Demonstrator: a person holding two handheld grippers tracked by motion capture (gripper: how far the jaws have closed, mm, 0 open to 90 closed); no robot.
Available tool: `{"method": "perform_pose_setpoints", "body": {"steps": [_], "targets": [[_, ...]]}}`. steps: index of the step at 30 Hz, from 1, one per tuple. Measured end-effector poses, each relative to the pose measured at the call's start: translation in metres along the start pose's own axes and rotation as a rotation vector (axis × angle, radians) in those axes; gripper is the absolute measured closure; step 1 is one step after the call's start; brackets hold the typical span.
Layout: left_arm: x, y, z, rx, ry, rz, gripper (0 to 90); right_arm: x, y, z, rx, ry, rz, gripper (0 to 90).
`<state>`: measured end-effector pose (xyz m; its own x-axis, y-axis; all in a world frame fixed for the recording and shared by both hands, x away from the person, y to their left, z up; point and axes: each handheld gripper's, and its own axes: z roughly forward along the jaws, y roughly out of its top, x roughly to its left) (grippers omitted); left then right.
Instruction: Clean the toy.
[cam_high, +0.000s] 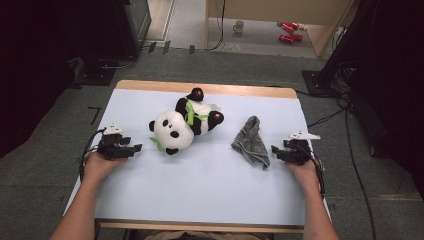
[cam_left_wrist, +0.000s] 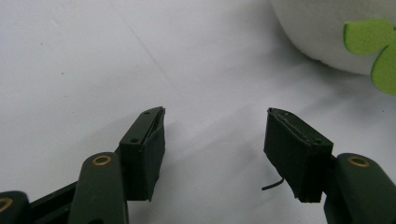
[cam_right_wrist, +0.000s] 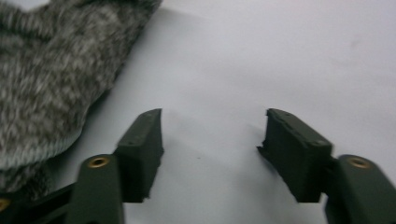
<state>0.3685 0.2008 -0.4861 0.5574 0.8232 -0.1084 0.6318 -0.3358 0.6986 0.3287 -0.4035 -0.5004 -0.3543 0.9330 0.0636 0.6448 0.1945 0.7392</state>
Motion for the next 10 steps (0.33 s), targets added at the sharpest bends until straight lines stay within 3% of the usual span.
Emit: {"method": "perform_pose_setpoints", "body": {"steps": [1, 10], "targets": [[0.0001, -0.0001, 0.0001, -0.001, -0.001, -0.001, 38.1, 0.0031, -0.0016, 0.0007, -0.007, -0.013, -0.034, 35.8], [-0.0017, -0.0014, 0.0011, 0.0, -0.001, 0.023, 34.7, 0.0035, -0.0016, 0.0011, -0.001, 0.001, -0.04, 30.9]]}}
